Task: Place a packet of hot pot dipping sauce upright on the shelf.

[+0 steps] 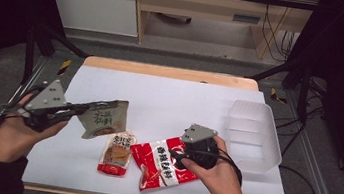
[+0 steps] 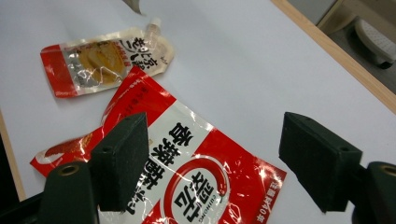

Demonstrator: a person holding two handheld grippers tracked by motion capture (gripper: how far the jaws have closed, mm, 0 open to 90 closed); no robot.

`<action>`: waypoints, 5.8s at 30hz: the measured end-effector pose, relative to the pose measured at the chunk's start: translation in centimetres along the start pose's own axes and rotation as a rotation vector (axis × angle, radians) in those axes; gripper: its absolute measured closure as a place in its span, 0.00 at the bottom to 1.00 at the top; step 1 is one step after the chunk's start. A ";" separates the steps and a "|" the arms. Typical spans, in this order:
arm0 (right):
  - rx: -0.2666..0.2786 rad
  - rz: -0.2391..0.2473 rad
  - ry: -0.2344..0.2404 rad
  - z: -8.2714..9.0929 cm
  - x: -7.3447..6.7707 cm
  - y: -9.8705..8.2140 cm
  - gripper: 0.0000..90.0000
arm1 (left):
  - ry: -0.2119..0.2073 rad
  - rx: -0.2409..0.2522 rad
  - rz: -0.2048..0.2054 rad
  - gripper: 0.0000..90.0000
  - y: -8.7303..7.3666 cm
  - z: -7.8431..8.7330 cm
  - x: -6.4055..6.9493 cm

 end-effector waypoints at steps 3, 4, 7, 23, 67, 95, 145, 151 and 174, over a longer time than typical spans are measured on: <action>-0.017 0.050 0.012 0.2 0.5 1.0 0.27 | -0.031 -0.008 -0.032 1.00 1.4 -1.7 0.4; -0.017 0.050 0.012 0.2 0.5 1.0 0.27 | -0.031 -0.008 -0.032 1.00 1.4 -1.7 0.4; -0.049 0.116 0.038 0.5 0.9 2.0 0.19 | -0.073 -0.003 -0.060 1.00 2.8 -3.7 1.0; -0.048 0.284 0.018 2.6 3.1 5.8 0.27 | -0.157 -0.012 -0.125 1.00 5.9 -8.0 3.3; -0.150 0.420 0.029 1.1 3.9 7.8 1.00 | -0.158 0.196 -0.010 0.27 2.9 -10.1 4.7; -0.075 0.246 -0.206 7.7 15.8 5.0 1.00 | 0.062 0.131 0.263 0.06 -13.3 -8.6 2.1; -0.057 0.085 -0.420 7.5 23.5 -4.2 1.00 | 0.174 0.133 0.334 0.05 -15.6 -7.8 0.7; -0.053 0.072 -0.420 5.8 24.2 -5.1 1.00 | 0.182 0.138 0.342 0.04 -15.7 -7.8 0.7; -0.077 0.051 -0.406 3.0 25.1 -7.2 1.00 | 0.179 0.137 0.345 0.04 -15.7 -7.8 0.6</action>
Point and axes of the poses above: each handheld gripper's, and its own axes: z roughly backward along the jaws, y roughly out of its top, x roughly to its right, the point moved 1 cm from there along -z, roughly forward along the jaws, and after that the axes turned 13 degrees about -y, right-handed, at the moved point
